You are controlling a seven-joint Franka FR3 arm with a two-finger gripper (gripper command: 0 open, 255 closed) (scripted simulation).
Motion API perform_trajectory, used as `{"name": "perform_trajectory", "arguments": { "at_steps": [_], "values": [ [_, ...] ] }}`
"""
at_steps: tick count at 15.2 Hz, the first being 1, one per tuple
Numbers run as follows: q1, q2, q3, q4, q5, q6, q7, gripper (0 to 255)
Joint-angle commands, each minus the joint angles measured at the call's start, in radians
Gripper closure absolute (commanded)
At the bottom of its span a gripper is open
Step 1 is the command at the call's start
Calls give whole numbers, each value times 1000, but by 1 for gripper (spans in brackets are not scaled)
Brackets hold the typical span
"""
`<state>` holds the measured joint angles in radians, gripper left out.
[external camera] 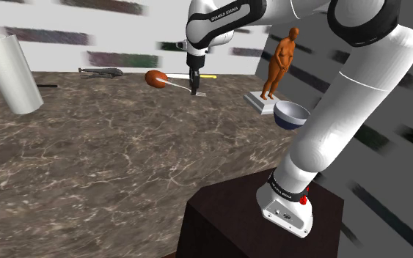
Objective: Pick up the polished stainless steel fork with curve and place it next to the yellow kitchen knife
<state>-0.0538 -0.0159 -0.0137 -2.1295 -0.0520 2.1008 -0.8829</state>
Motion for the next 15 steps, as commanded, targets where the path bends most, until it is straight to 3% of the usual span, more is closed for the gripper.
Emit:
{"name": "perform_trajectory", "arguments": {
  "at_steps": [1, 4, 8, 15],
  "values": [
    [0, 0, 0, 0, 0, 0, 0, 0],
    [0, 0, 0, 0, 0, 0, 0, 0],
    [3, -39, 3, 86, 3, -125, -1, 0],
    [3, -39, 3, 86, 3, -125, -1, 0]
  ]
}}
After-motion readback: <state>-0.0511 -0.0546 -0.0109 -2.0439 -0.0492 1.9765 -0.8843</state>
